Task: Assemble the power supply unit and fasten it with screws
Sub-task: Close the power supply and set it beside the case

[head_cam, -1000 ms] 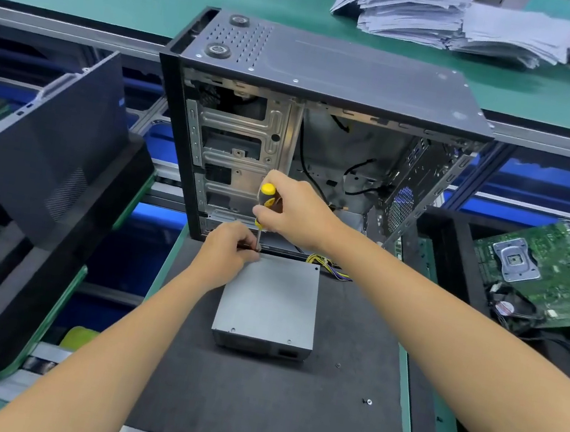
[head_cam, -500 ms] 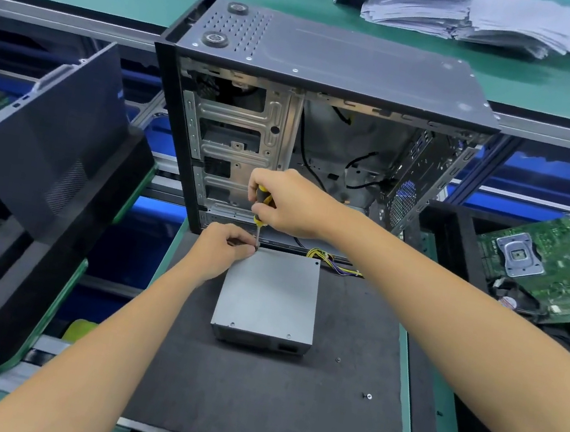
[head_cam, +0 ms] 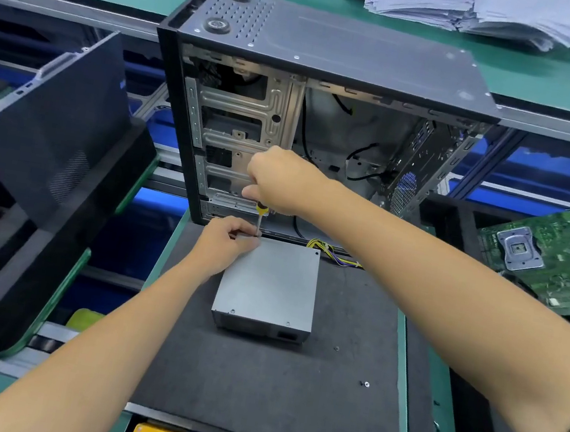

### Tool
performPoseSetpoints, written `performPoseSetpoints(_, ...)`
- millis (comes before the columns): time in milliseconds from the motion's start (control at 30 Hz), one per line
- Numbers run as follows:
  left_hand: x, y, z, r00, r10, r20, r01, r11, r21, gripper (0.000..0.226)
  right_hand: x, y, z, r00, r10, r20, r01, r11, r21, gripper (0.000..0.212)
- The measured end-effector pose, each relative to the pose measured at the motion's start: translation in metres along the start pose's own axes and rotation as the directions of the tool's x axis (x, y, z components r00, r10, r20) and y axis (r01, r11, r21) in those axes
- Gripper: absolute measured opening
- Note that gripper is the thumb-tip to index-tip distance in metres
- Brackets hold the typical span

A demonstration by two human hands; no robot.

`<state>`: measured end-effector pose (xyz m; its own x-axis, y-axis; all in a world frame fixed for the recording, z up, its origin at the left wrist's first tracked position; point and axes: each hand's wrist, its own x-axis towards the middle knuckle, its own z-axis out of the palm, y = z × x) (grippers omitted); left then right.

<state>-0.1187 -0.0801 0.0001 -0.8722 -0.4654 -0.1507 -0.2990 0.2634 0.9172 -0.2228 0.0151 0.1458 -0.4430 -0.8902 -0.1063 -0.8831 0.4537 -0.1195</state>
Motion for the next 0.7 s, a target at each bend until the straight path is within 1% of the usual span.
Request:
performPoseSetpoints(33, -0.001, -0.001, 0.002, 1.000, 0.000, -0.024, 0.000, 1.000, -0.007, 0.015, 0.001, -0.003, -0.001, 0.999, -0.036, 0.034, 0.037, 0.999, -0.025, 0.037)
performPoseSetpoints(100, -0.002, -0.002, 0.004, 0.999, 0.004, -0.048, -0.005, 1.000, -0.016, 0.016, 0.002, -0.008, -0.006, 0.990, -0.095, 0.107, 0.097, 0.995, -0.017, 0.016)
performPoseSetpoints(167, -0.002, -0.002, 0.005, 0.999, 0.007, -0.046, -0.007, 1.000, -0.006, 0.017, 0.002, -0.011, -0.008, 0.981, -0.135, 0.136, 0.140, 0.990, -0.028, 0.008)
performPoseSetpoints(233, -0.001, -0.001, 0.005, 0.999, 0.012, -0.039, -0.011, 1.000, 0.010, 0.017, 0.002, -0.013, -0.009, 0.986, -0.137, 0.097, 0.145, 0.986, -0.084, 0.006)
performPoseSetpoints(300, -0.002, -0.001, 0.005, 0.999, 0.015, -0.037, -0.015, 1.000, 0.012, 0.015, 0.002, -0.013, -0.010, 0.994, -0.103, 0.034, 0.106, 0.989, -0.103, 0.015)
performPoseSetpoints(333, -0.003, -0.002, 0.005, 0.999, 0.017, -0.039, -0.016, 1.000, 0.015, 0.014, 0.003, -0.013, -0.009, 0.996, -0.085, 0.023, 0.087, 0.989, -0.118, 0.019)
performPoseSetpoints(467, -0.006, -0.003, 0.005, 0.999, 0.012, -0.051, -0.012, 1.000, 0.005, 0.013, 0.002, -0.012, -0.003, 0.999, -0.049, -0.012, 0.045, 0.974, -0.224, 0.011)
performPoseSetpoints(500, -0.006, -0.004, 0.006, 0.998, 0.014, -0.056, -0.013, 1.000, 0.006, 0.013, 0.001, -0.011, -0.004, 0.999, -0.042, 0.004, 0.042, 0.972, -0.231, 0.014)
performPoseSetpoints(567, -0.008, -0.005, 0.009, 0.997, 0.024, -0.074, -0.023, 1.000, 0.021, 0.012, -0.002, -0.006, -0.008, 0.995, -0.031, 0.100, 0.049, 0.982, -0.184, 0.020)
performPoseSetpoints(633, -0.011, -0.006, 0.012, 0.994, 0.047, -0.099, -0.044, 0.998, 0.039, 0.013, -0.004, -0.001, -0.012, 0.983, -0.046, 0.179, 0.068, 0.991, -0.118, 0.015)
performPoseSetpoints(700, -0.014, -0.007, 0.015, 0.990, 0.067, -0.128, -0.062, 0.997, 0.044, 0.014, -0.004, -0.001, -0.013, 0.984, -0.060, 0.171, 0.082, 0.989, -0.125, 0.010)
